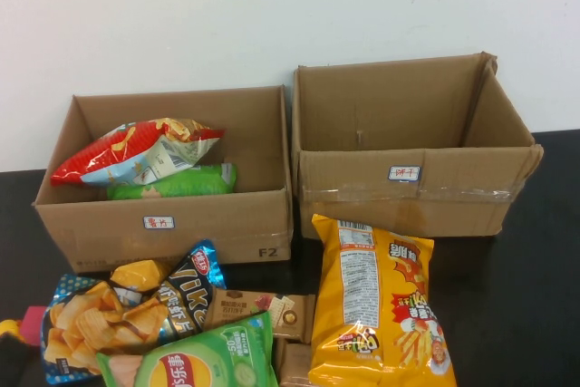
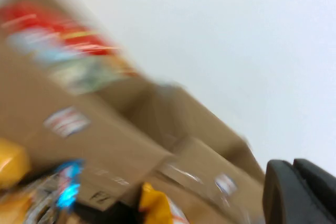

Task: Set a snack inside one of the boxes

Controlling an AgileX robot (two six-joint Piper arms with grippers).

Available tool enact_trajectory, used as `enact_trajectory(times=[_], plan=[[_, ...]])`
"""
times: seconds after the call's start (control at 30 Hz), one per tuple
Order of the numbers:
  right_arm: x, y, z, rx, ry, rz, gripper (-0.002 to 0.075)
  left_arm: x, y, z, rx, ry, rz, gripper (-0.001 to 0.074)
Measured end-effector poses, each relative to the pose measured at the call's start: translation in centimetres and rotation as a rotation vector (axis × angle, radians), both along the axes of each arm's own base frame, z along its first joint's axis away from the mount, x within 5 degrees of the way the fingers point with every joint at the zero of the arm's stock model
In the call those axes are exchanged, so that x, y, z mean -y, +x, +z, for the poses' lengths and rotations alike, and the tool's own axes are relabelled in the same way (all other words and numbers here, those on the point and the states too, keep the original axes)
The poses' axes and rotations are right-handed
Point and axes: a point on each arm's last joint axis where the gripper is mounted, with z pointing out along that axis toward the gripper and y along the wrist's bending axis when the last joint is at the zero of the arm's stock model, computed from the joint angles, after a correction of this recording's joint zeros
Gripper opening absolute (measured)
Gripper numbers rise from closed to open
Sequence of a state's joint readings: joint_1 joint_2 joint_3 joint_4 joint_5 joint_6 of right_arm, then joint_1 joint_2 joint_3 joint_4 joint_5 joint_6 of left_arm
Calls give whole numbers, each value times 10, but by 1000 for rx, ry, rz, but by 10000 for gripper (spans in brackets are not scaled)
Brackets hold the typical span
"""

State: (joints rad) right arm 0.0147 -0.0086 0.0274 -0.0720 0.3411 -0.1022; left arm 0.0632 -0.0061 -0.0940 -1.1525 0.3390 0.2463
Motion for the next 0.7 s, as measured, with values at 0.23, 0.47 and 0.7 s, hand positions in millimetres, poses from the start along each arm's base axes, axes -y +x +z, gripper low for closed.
enact_trajectory(times=[0.23, 0.47, 0.7], plan=[[0, 0, 0, -2, 0, 0, -1, 10, 0, 84, -123, 612, -229, -2], [0, 0, 0, -2, 0, 0, -1, 11, 32, 95, -277, 1052, -508, -1], [0, 0, 0, -2, 0, 0, -1, 34, 71, 60, -432, 1353, -829, 365]])
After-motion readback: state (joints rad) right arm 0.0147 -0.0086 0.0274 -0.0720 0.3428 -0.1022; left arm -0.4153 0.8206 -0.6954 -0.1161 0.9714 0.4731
